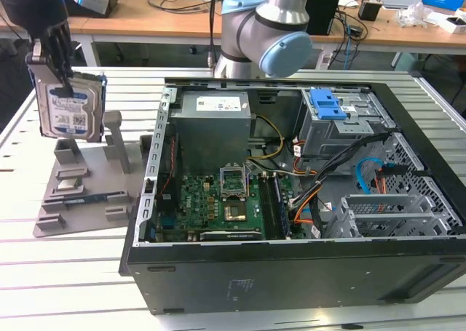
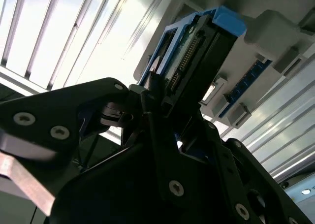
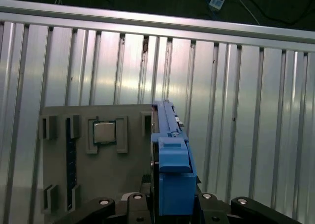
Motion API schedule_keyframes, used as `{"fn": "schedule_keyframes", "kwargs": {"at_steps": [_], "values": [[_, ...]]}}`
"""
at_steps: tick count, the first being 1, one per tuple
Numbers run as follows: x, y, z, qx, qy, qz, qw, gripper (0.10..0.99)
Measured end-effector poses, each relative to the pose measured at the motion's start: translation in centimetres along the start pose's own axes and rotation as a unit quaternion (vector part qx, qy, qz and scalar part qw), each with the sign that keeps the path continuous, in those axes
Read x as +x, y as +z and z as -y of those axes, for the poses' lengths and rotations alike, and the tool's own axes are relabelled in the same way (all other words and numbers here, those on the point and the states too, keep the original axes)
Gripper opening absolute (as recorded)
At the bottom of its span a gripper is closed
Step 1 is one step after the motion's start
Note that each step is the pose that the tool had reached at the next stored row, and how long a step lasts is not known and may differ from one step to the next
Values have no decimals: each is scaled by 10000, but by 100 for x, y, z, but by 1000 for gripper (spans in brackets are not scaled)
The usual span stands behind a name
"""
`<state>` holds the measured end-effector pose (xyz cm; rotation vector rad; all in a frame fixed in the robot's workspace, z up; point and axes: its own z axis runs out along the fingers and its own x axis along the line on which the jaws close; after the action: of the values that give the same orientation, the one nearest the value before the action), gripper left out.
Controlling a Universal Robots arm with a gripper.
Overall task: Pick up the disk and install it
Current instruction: 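Pick up the disk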
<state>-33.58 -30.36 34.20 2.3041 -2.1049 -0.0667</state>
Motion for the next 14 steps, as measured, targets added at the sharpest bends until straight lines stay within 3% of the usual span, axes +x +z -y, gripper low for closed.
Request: {"fn": "schedule_keyframes", "kwargs": {"at_steps": [3,6,14], "values": [[-67,-85,2,0,1,0,10000,365],[-133,-291,-1,0,0,0,10000,365],[-199,-700,-15,0,1,-1,10000,365]]}}
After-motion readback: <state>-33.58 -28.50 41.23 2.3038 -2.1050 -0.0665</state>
